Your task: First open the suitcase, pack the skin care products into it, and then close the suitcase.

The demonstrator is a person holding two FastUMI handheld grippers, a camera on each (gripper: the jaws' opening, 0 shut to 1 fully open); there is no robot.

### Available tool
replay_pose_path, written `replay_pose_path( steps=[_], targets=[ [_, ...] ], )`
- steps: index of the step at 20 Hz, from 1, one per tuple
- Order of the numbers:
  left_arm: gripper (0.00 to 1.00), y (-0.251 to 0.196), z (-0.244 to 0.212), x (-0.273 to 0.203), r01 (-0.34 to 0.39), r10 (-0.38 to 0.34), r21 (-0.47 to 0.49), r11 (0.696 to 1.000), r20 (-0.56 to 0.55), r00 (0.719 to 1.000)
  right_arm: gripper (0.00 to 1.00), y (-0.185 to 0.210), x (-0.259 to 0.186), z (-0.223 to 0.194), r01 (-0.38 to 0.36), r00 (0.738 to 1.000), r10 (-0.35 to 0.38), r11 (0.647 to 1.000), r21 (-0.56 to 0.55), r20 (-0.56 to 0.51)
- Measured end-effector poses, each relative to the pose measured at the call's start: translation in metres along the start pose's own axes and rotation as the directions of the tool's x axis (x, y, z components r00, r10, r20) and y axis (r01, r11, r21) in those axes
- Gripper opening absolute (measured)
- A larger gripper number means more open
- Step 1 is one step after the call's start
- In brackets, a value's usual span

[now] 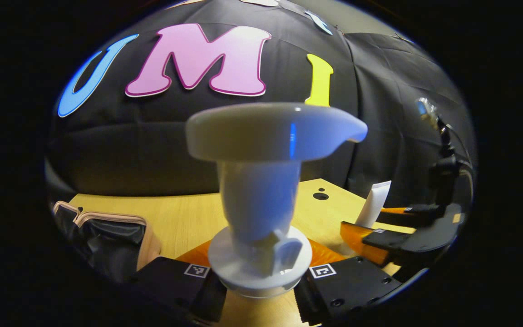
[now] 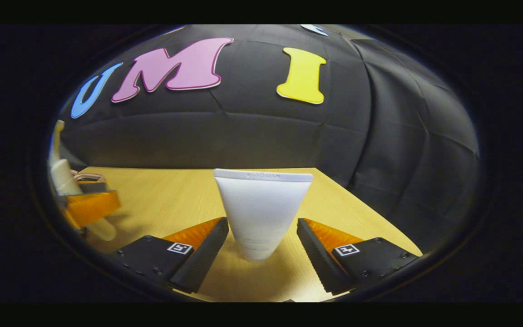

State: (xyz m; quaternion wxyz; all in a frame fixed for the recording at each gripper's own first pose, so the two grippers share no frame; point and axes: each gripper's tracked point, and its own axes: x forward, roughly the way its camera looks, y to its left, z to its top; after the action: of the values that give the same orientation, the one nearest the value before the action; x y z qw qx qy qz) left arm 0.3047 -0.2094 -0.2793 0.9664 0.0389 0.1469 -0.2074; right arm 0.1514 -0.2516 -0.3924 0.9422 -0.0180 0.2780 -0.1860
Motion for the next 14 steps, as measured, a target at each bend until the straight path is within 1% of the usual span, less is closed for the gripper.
replay_pose_path(
  steps=[3,4,5,6,8,9,10,11,12,13,14],
  targets=[
    [0.64,0.013,0.001,-0.028,-0.029,0.029,-0.029,0.999,-0.012,1.000,0.97,-0.004,0.015,-0.008,0.028,0.999,-0.027,0.999,0.036,-0.025],
    [0.65,0.017,-0.001,-0.037,-0.038,0.037,-0.040,0.998,-0.020,0.999,0.94,-0.005,0.019,-0.011,0.036,0.999,-0.035,0.998,0.042,-0.038],
    [0.64,0.021,-0.004,-0.045,-0.050,0.048,-0.050,0.998,-0.030,0.998,0.96,-0.005,0.022,-0.015,0.042,0.998,-0.040,0.998,0.041,-0.047],
    [0.64,0.027,-0.008,-0.053,-0.062,0.060,-0.059,0.996,-0.044,0.997,0.97,-0.004,0.024,-0.019,0.047,0.997,-0.045,0.998,0.033,-0.057],
    [0.65,0.040,-0.011,-0.069,-0.089,0.085,-0.078,0.993,-0.057,0.995,0.96,-0.002,0.026,-0.027,0.048,0.996,-0.047,0.999,0.017,-0.076],
    [0.64,0.047,-0.012,-0.077,-0.102,0.097,-0.087,0.991,-0.062,0.993,0.93,0.001,0.026,-0.026,0.037,0.996,-0.035,0.999,0.022,-0.077],
    [0.64,0.055,-0.014,-0.083,-0.116,0.110,-0.097,0.989,-0.065,0.992,0.87,0.006,0.029,-0.027,0.025,0.997,-0.022,0.999,0.035,-0.081],
    [0.64,0.063,-0.012,-0.090,-0.130,0.124,-0.112,0.985,-0.066,0.990,0.74,0.005,0.027,-0.027,0.031,0.996,-0.027,0.999,0.035,-0.089],
    [0.64,0.071,-0.011,-0.096,-0.143,0.136,-0.129,0.981,-0.065,0.989,0.62,0.007,0.029,-0.029,0.022,0.995,-0.018,0.999,0.037,-0.099],
    [0.64,0.080,-0.010,-0.103,-0.160,0.151,-0.147,0.976,-0.068,0.986,0.54,0.010,0.027,-0.028,0.010,0.995,-0.007,1.000,0.025,-0.101],
    [0.64,0.090,-0.008,-0.113,-0.178,0.168,-0.159,0.971,-0.071,0.983,0.51,0.011,0.025,-0.024,0.005,0.996,-0.004,1.000,0.005,-0.090]
  ],
)
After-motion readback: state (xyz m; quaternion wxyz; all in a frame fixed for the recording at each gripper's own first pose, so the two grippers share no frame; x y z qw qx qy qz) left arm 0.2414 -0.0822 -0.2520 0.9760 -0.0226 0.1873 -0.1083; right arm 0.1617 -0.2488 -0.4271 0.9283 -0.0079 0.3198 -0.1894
